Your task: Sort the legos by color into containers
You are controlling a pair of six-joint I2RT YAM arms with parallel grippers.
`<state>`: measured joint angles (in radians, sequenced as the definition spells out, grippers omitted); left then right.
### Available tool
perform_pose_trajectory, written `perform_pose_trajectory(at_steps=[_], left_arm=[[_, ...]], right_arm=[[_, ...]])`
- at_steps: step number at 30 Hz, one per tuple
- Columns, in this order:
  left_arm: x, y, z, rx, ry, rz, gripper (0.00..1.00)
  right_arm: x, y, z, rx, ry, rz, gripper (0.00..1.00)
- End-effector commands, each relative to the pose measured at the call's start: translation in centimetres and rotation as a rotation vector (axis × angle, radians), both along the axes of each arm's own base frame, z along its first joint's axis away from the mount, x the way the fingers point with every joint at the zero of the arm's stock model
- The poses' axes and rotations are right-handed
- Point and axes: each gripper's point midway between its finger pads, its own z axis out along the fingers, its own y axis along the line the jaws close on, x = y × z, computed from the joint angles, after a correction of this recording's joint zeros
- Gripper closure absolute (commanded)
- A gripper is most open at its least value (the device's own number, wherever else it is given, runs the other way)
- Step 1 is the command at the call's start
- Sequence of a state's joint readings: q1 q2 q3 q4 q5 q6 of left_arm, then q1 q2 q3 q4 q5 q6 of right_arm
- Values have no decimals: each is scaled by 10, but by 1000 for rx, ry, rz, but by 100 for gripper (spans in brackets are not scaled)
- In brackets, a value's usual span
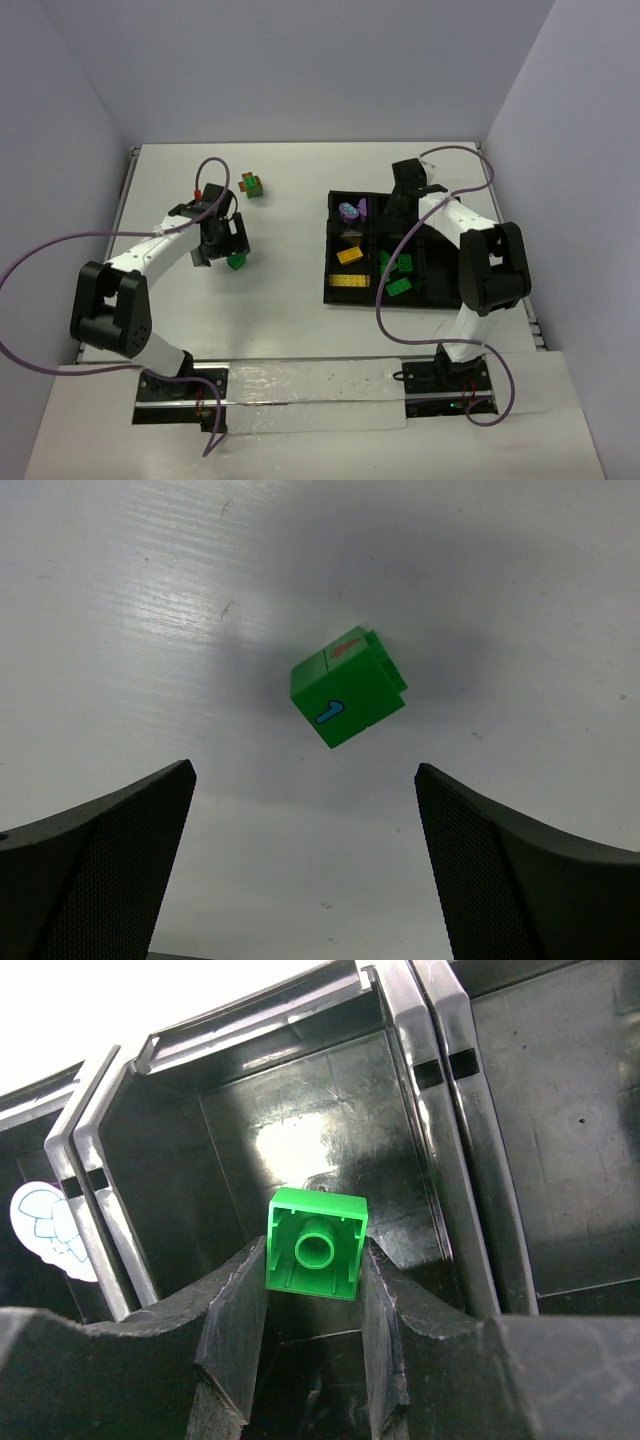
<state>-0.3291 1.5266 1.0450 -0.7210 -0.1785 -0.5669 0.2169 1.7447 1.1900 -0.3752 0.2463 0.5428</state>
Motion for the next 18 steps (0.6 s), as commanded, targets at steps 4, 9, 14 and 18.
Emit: perform_pose_trajectory(at_steps=[4, 9, 14, 18], left_arm=[[23, -7, 10, 17, -68, -18, 1], [24, -8, 12, 19, -75, -21, 1], [23, -7, 12, 27, -74, -23, 1], [24, -7, 8, 34, -64, -30, 1]], right_arm=[[16, -2, 24, 0, -81, -2, 88], [11, -4, 42, 4, -120, -5, 89], [-11, -6, 82, 24, -209, 12, 89], [-40, -14, 93, 14, -226, 20, 89]])
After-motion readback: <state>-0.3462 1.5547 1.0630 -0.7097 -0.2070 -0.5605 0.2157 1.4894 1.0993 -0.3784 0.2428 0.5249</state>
